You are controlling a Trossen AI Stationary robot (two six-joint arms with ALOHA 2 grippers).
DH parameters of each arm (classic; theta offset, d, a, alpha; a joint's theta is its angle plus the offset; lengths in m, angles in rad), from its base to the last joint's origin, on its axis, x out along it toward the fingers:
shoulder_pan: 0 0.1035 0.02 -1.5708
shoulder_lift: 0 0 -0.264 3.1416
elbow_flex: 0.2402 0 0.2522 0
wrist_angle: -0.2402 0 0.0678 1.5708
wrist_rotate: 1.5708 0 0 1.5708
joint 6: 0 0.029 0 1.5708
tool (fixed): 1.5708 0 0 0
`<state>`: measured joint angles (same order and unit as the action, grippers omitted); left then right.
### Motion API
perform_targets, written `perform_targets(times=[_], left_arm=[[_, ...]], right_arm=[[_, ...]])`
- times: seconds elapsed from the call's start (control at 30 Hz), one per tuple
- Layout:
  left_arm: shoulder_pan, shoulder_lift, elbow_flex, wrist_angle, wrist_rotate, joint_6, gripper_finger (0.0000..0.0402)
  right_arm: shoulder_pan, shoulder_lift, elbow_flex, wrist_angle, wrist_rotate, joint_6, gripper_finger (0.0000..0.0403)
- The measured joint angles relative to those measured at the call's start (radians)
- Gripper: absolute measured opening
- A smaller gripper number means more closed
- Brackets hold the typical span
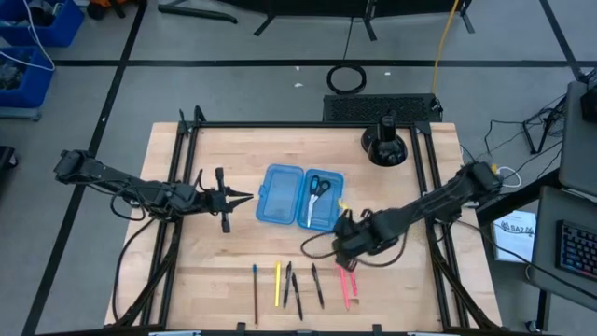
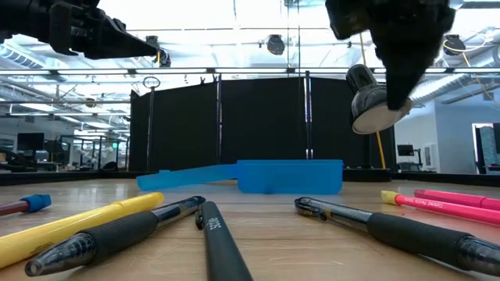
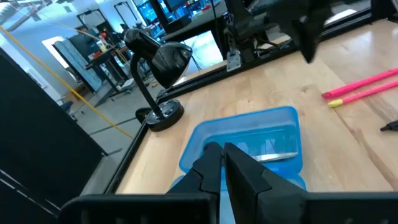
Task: Pick & place school supplies into a supply box
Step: Put the pink pen into the supply box
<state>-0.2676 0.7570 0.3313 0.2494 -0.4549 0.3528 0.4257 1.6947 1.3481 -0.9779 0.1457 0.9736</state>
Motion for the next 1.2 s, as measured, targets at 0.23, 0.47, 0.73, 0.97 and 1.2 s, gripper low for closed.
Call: perform_targets(times=[0.23, 0.47, 0.73, 0.97, 1.2], left_arm=[[0.0, 0.0, 0.0, -0.014, 0.0, 0.049, 0.0005], [0.0, 0.0, 0.0, -0.013, 0.001, 0.097, 0.0031], [0.0, 0.0, 0.0, -0.006, 0.001, 0.098, 0.0016], [0.0, 0.0, 0.0, -0.005, 0.001, 0.097, 0.0012], [0.0, 0.0, 0.0, -0.005, 0.001, 0.117, 0.0036]], right_arm=[[0.001, 0.026, -0.043, 0.048, -0.017, 0.021, 0.0076], [0.019, 0.008, -0.171, 0.112, -0.073, 0.265, 0.0159], [0.053, 0.008, -0.338, 0.461, -0.148, 0.387, 0.0187], [0.054, 0.003, -0.399, 0.544, -0.149, 0.451, 0.0182], [0.039, 0.004, -0.467, 0.538, -0.124, 0.428, 0.0162]])
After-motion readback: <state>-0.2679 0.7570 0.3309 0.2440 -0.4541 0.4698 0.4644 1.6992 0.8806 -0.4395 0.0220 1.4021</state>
